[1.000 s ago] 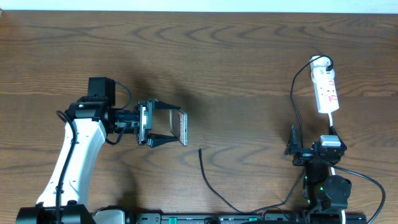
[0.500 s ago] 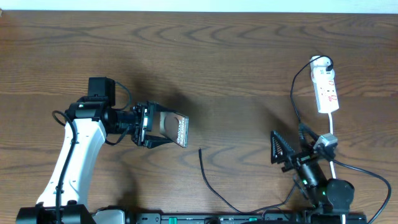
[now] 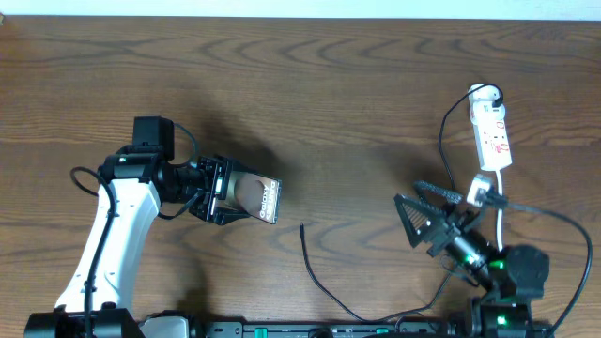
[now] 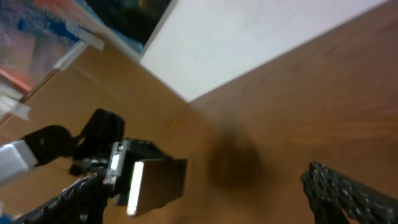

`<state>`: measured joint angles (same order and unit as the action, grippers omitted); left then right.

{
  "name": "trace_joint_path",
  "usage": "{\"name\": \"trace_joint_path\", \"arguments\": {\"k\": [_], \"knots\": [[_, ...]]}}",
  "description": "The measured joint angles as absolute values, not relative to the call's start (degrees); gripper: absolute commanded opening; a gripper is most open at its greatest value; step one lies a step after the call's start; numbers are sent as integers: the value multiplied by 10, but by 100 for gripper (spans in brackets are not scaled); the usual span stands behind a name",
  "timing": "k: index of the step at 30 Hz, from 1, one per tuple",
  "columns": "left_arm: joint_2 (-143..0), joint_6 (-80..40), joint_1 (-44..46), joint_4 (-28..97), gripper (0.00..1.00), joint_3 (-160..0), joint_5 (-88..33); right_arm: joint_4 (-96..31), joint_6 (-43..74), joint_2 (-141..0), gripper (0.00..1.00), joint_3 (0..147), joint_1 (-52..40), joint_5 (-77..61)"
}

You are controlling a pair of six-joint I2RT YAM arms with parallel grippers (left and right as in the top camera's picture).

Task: Plug charger to phone and switch on socket
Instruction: 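Move the right gripper from rest toward the phone's bottom edge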

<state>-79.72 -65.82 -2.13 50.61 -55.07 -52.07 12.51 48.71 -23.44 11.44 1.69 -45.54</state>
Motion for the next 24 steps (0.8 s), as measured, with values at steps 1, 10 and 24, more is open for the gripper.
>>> {"name": "trace_joint_path", "arguments": {"k": [1,10,24], "knots": [[-797,-661,-21,506,7,-551,-511,127,491,-255,99,124,17,-466],[-797,-690,-20,506,7,-551,-425,253,554,-451,99,161,17,-550],[-797,-740,30,492,7,-551,-365,296,653,-588,99,161,-59,-539]]}}
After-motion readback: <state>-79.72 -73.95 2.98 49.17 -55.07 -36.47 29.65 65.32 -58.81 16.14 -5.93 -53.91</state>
